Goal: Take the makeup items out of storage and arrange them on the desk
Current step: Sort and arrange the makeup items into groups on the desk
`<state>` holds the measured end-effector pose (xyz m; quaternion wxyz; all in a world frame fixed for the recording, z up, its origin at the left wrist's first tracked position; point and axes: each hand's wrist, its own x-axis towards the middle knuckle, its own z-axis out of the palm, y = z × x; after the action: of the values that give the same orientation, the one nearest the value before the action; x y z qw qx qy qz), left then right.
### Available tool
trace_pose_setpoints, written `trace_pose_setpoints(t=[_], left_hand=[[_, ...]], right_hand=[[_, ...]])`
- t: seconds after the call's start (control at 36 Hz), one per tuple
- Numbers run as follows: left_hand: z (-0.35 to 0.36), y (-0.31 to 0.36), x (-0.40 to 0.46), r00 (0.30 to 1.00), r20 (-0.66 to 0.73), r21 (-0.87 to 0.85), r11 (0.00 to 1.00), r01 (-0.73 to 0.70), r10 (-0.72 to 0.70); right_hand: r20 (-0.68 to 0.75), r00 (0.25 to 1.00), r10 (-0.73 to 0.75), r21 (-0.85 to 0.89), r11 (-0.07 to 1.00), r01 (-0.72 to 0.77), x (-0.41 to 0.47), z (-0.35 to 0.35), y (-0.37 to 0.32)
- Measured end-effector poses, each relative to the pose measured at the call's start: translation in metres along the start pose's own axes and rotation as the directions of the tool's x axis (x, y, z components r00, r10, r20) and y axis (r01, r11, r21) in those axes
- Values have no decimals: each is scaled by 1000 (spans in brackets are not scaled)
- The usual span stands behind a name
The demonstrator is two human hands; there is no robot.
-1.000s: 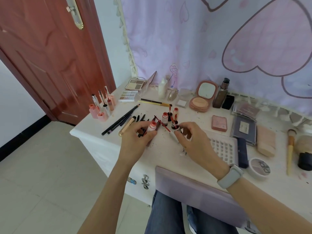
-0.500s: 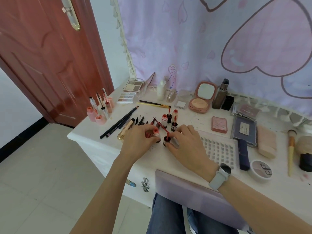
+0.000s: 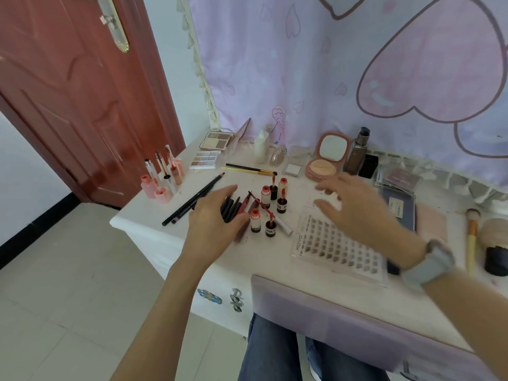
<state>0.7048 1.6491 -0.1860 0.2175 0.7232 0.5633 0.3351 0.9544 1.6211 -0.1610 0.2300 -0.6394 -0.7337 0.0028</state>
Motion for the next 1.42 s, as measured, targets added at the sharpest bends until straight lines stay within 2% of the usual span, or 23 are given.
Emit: trace_pose_setpoints(t=[0.08, 0.14, 0.22, 0.28, 0.36, 0.47, 0.53, 0.58, 0.67, 0.69, 0.75, 0.81, 0.83, 0.97, 1.03, 1.19, 1.31, 1.42], left_hand=[[-1, 14, 0, 996, -65, 0, 998, -63, 63], [4, 26, -1, 989, -83, 20, 993, -119, 120], [13, 44, -5, 977, -97, 18, 982, -189, 190], [19, 55, -9, 968, -97, -2, 972, -235, 233], [27, 65, -13, 958, -101, -31, 961, -274, 269], [37, 74, -15, 977, -45, -155, 965, -211, 206], [41, 78, -15, 985, -23, -226, 958, -174, 174], [44, 85, -13, 990, -1, -318, 939, -132, 139], [52, 96, -9, 994, 103, -511, 859, 24, 33], [55, 100, -7, 985, 173, -590, 798, 126, -27], [62, 107, -4, 921, 367, -710, 601, 367, -129], [68, 113, 0, 841, 520, -743, 407, 532, -150], [71, 115, 1, 813, 565, -744, 341, 575, -140], [84, 121, 2, 765, 640, -765, 30, 643, -77], [88, 121, 1, 757, 650, -759, -27, 650, -67], [96, 118, 0, 728, 685, -727, -33, 686, 33], [97, 117, 4, 741, 672, -741, 4, 672, 5], [100, 117, 6, 752, 659, -751, 25, 660, -19]], right_hand=[[224, 973, 53, -217, 976, -3, 20, -15, 38], [397, 905, 151, -301, 953, -27, 30, -15, 60], [570, 795, 205, -308, 951, -24, 37, -8, 82], [595, 781, 190, -292, 956, -10, 38, -4, 89], [542, 821, 181, -287, 958, -22, 35, 3, 95], [434, 889, 147, -252, 967, -37, 33, 6, 100], [324, 938, 121, -85, 992, -98, 33, 0, 97], [213, 973, 91, 242, 960, -142, 34, -8, 89], [99, 993, 57, 644, 757, -107, 26, -23, 74], [81, 993, 83, 722, 682, -116, 21, -27, 69], [50, 991, 124, 801, 588, -114, 9, -33, 58], [33, 993, 109, 836, 541, -88, -1, -35, 50], [41, 995, 86, 839, 538, -81, -6, -35, 46], [80, 997, -23, 690, 723, -39, -27, -28, 44], [64, 997, -32, 635, 773, -15, -32, -29, 43], [-51, 992, -112, 447, 886, 123, -37, -30, 44], [-98, 981, -170, 273, 943, 190, -38, -33, 46], [-67, 976, -205, 98, 972, 211, -37, -34, 48]])
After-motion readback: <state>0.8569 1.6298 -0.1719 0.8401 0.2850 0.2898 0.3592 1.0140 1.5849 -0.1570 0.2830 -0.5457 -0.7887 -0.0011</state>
